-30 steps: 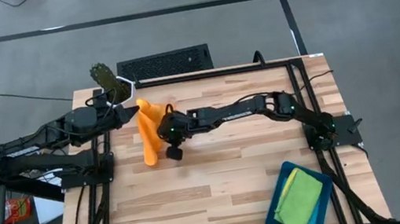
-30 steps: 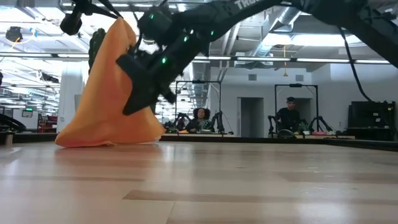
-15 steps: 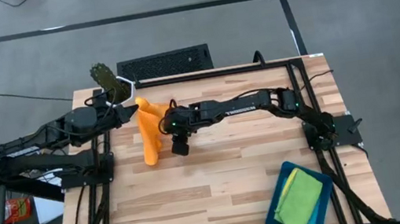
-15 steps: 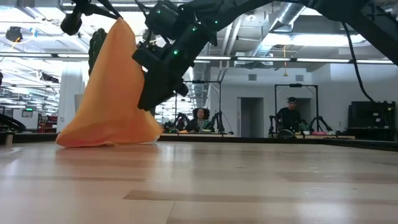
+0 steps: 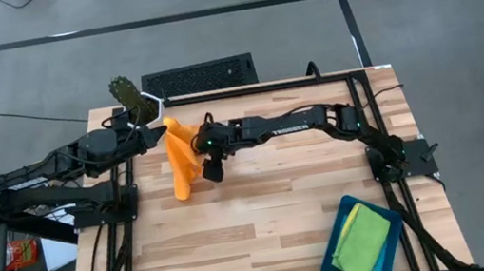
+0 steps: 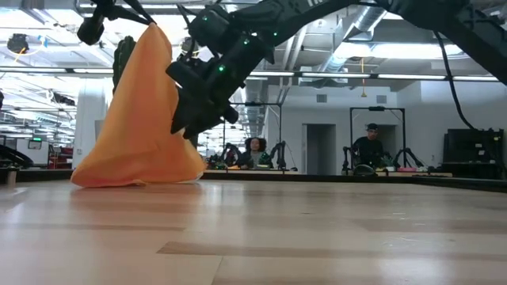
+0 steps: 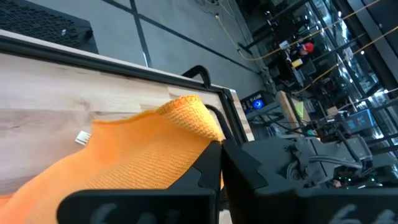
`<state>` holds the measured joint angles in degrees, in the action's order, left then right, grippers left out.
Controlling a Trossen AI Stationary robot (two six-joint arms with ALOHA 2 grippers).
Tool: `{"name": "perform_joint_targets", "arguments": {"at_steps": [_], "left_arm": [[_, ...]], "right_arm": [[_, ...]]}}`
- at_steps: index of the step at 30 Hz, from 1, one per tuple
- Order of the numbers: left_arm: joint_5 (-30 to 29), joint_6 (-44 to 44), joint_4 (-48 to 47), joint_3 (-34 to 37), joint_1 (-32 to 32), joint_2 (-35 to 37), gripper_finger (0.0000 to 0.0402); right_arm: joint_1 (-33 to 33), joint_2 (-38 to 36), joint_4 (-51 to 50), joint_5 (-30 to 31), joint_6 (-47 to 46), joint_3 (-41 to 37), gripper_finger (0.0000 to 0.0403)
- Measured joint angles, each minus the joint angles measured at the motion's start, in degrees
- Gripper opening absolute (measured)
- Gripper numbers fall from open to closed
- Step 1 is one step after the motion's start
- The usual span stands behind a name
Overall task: Fold microfiber towels
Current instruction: Fold the orange microfiber towel
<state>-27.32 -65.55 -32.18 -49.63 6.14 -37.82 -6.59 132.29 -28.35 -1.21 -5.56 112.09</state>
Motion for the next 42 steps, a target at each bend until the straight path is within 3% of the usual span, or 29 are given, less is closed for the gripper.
{"name": "perform_joint_targets", "arguments": {"at_steps": [9, 28, 37, 42], "left_arm": [[-0.24, 0.01, -0.01, 0.0, -0.01, 0.0, 0.0], [-0.44, -0.02, 0.0, 0.0, -0.01, 0.0, 0.0], [-1.73, -0.01, 0.03, 0.0, -0.01, 0.0, 0.0], [-1.62, 0.69, 4.3, 0.0, 0.01, -0.02, 0.0]], "right_arm": [[2.19, 0.0, -3.95, -0.4, 1.3, -0.02, 0.0239], [1.53, 0.04, 6.76, 1.57, 0.96, -0.02, 0.0237], [2.44, 0.15, 7.8, 1.36, 2.38, -0.02, 0.0156], [2.42, 2.35, 6.81, 1.5, 2.03, -0.21, 0.0077]]}}
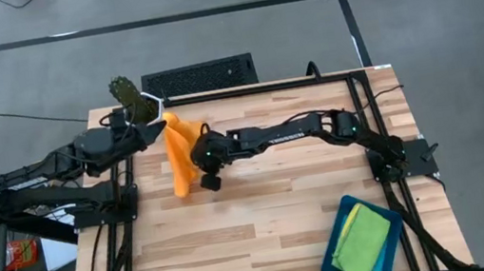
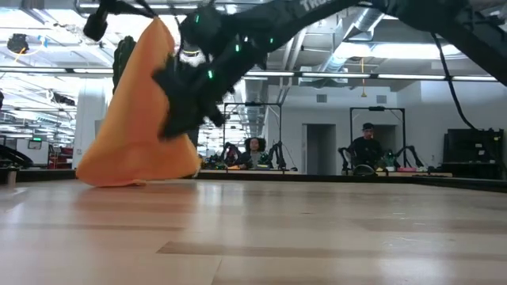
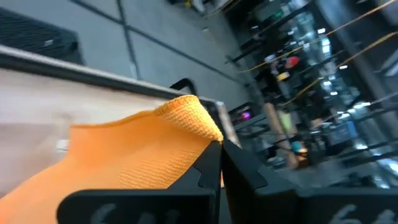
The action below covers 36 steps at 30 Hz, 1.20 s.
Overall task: Fold microfiber towels
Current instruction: Fold the orange microfiber towel
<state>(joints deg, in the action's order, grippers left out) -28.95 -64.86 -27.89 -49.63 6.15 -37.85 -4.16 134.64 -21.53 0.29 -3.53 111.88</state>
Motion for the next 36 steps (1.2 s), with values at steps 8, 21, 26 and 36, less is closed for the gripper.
{"name": "perform_joint_targets", "arguments": {"at_steps": [8, 21, 26, 36], "left_arm": [[2.37, 1.2, 3.97, 0.0, -0.02, 0.01, 0.0], [1.66, 5.91, 14.65, 0.0, -0.02, -0.75, 0.0], [2.35, 8.2, 16.04, 0.0, 0.0, -3.92, 0.0], [-1.17, 17.45, 35.55, 0.02, 8.06, -17.94, 0.0]], "right_arm": [[0.02, -2.29, -1.61, 4.59, 1.76, 0.12, 0.0009], [-2.06, -20.64, -30.11, 4.11, 5.0, 0.3, 0.0006], [-3.95, -29.56, -40.39, 7.2, 2.6, 0.21, 0.0006], [-12.56, -38.45, -44.69, 24.37, 6.13, 0.21, 0.0006]]}}
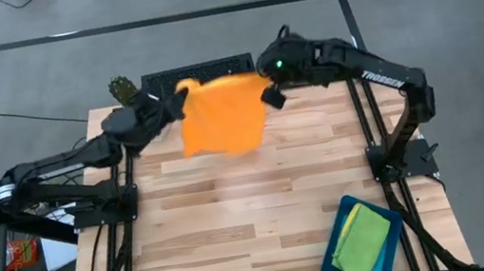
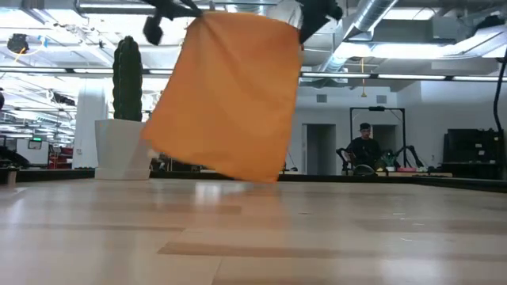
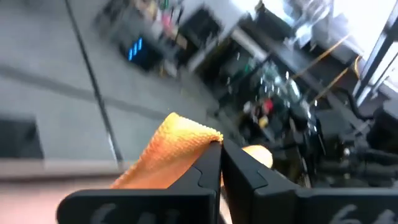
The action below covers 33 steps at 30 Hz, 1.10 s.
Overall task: Fold microfiber towels
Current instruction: Fold the orange microfiber towel
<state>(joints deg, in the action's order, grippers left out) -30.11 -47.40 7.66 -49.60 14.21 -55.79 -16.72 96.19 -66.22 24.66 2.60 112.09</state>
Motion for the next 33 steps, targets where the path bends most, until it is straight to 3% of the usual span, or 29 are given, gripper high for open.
{"name": "perform_joint_targets", "arguments": {"at_steps": [6, 12, 15, 19, 24, 30, 33], "left_arm": [[10.18, 8.47, 17.04, -0.02, 11.3, -5.2, 0.0], [25.51, 8.71, 12.14, -0.02, 15.93, -6.17, 0.0], [28.74, 11.78, 4.4, -0.07, 14.0, -6.17, 0.0], [28.19, 14.2, -10.98, -0.07, 9.54, -6.17, 0.0], [26.49, 12.85, -27.8, 2.35, 2.61, -7.03, 0.0], [28.15, 7.19, -30.7, 10.58, -5.16, -7.32, 0.0005], [34.01, 5.51, -29.05, 15.5, -7.68, -7.33, 0.0029]], "right_arm": [[-5.16, -0.37, 3.93, 8.6, 8.4, 0.0, 0.0006], [-5.96, -1.27, 4.03, 7.93, 6.39, 0.02, 0.0006], [-3.3, -0.99, -0.56, 4.51, 0.81, 0.0, 0.0006], [3.77, 0.69, -7.38, 2.54, -6.82, -1.23, 0.0006], [13.9, 0.55, -8.21, -0.67, -15.07, -11.37, 0.0006], [22.38, 0.49, -0.44, -5.8, -22.12, -26.05, 0.0006], [24.87, 0.49, 6.72, -10.42, -24.29, -32.57, 0.0006]]}}
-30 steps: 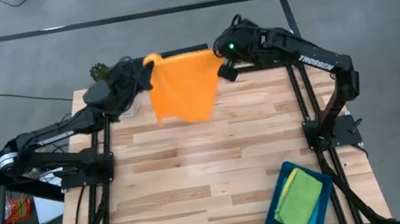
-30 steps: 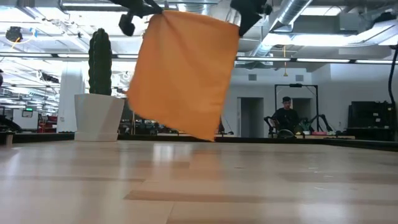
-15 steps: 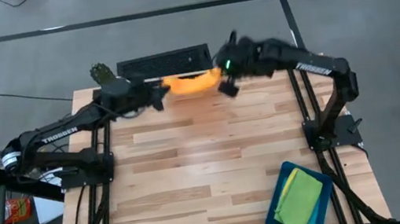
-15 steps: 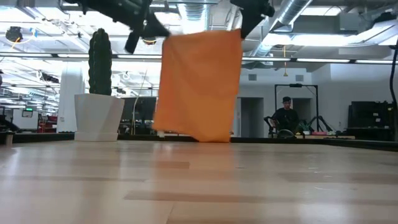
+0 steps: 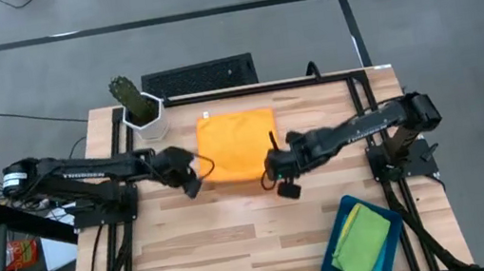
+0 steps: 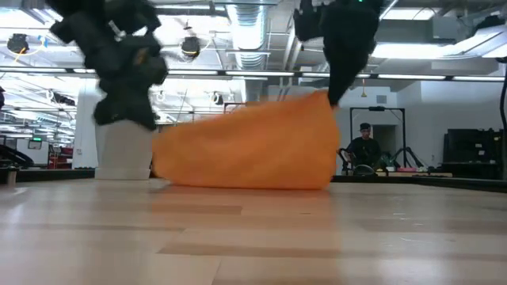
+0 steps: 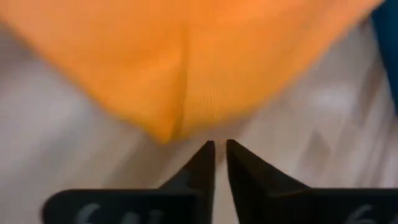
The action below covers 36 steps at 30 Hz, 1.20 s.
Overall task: Fold microfiber towels
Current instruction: Fold the orange microfiber towel
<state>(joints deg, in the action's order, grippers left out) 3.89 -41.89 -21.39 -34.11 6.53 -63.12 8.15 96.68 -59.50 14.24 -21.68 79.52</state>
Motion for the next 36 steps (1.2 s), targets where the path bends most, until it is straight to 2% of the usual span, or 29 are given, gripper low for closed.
{"name": "perform_joint_targets", "arguments": {"at_steps": [5, 9, 12, 14, 16, 17, 19, 22, 25, 29, 33, 36], "left_arm": [[9.3, -6.01, 2.91, 6.21, -3.86, -0.01, 0.0105], [9.18, -9.77, 6.03, 7.78, -6.92, -0.01, 0.0162], [3.08, -6.1, 15.18, 7.07, -7.35, 0.48, 0.018], [-5.61, -0.49, 20.27, 5.33, -7.32, 0.52, 0.0182], [-13.58, 6.47, 20.42, 3.73, -6.46, 0.16, 0.0182], [-15.29, 9.26, 20.27, 3.31, -5.49, -0.67, 0.0182], [-12.88, 12.38, 19.74, 3.33, -2.54, -3.03, 0.0183], [-4.72, 17.32, 22.09, 3.61, 0.31, -8.75, 0.0183], [-2.65, 23.62, 25.14, 3.36, 1.71, -13.86, 0.0183], [2.61, 23.78, 31.81, 3.1, 3.37, -18.94, 0.0187], [3.01, 24.06, 31.57, 3.15, 3.44, -23.54, 0.0193], [5.59, 23.43, 33.76, 3.12, 3.47, -25.13, 0.0195]], "right_arm": [[1.97, 0.0, 8.45, -3.11, -3.94, -6.16, 0.0006], [1.83, -0.04, 9.06, -3.33, -3.78, -6.42, 0.0006], [1.2, -0.04, 9.27, -3.3, -3.54, -6.42, 0.0006], [0.82, -0.04, 9.26, -3.33, -3.4, -6.42, 0.0006], [0.43, -0.04, 9.37, -3.31, -3.42, -6.42, 0.0006], [0.23, -0.04, 9.43, -3.3, -3.4, -6.42, 0.0006], [0.08, -0.04, 9.45, -3.26, -3.38, -6.42, 0.0006], [-0.52, -0.04, 9.84, -3.47, -2.54, -6.42, 0.0006], [-1.31, -0.04, 10.63, -3.65, -1.89, -6.42, 0.0009], [-1.82, -0.04, 10.94, -3.87, -1.81, -6.4, 0.0007], [-1.87, -0.04, 10.84, -3.92, -1.78, -6.4, 0.0008], [-1.87, -0.04, 10.71, -3.9, -1.73, -6.4, 0.0008]]}}
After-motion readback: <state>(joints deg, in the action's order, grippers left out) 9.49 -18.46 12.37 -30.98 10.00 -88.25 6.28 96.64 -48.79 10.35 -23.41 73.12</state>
